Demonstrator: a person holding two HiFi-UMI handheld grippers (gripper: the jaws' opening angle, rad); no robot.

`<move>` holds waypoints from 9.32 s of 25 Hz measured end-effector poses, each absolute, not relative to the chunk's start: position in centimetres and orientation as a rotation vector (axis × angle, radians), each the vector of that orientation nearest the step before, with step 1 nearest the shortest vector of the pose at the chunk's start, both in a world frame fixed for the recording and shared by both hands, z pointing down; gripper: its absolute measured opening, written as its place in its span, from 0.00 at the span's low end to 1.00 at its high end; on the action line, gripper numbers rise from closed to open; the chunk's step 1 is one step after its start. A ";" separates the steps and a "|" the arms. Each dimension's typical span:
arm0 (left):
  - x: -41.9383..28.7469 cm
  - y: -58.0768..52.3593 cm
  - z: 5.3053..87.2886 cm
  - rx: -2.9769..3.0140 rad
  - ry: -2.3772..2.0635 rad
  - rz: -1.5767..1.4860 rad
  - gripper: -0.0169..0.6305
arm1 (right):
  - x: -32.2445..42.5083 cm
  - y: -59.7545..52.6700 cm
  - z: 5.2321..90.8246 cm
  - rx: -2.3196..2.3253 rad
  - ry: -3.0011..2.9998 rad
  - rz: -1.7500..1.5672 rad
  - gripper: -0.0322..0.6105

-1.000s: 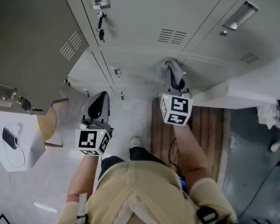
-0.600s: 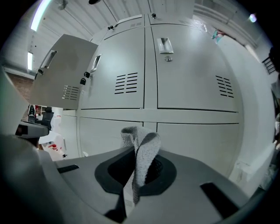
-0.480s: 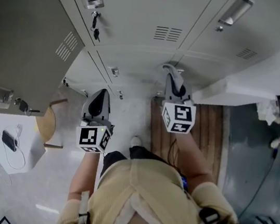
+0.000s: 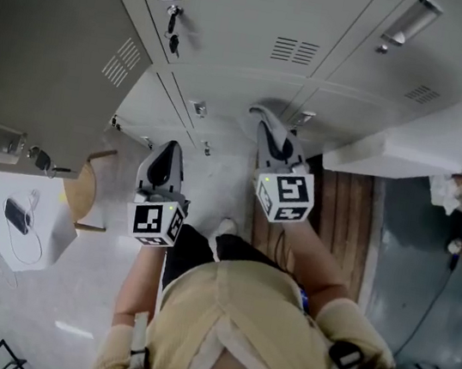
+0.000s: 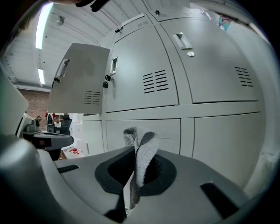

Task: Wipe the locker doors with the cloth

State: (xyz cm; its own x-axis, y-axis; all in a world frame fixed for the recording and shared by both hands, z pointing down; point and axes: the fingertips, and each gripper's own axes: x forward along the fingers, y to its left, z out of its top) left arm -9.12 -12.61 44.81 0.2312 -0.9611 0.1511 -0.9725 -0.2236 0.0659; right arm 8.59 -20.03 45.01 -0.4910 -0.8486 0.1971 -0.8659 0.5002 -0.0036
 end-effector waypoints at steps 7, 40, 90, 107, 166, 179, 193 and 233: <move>-10.8 -12.5 45.7 2.307 -1.854 0.112 0.03 | 1.9 -19.0 45.3 1.318 -2.645 0.184 0.06; -14.0 -14.4 48.8 2.223 -1.848 0.192 0.03 | 0.2 -24.2 50.6 1.282 -2.486 0.137 0.06; -13.0 -14.3 49.7 2.224 -1.820 0.188 0.03 | 7.3 -21.3 52.9 1.332 -2.400 0.246 0.06; -17.0 -12.8 51.2 2.121 -1.869 0.185 0.03 | -5.9 -21.2 56.8 1.043 -2.482 0.220 0.06; -11.5 -15.9 51.9 2.224 -1.727 0.194 0.03 | 13.6 -23.7 57.7 1.478 -2.181 0.231 0.07; -14.9 -13.7 52.8 2.139 -1.802 0.207 0.03 | 4.0 -20.6 58.3 1.216 -2.361 0.256 0.06; -19.6 -12.3 54.0 2.042 -1.881 0.230 0.03 | -5.7 -21.3 62.8 1.024 -2.399 0.229 0.07; -12.5 -15.8 55.0 2.190 -1.661 0.259 0.03 | 6.9 -24.9 66.4 1.292 -2.155 0.198 0.06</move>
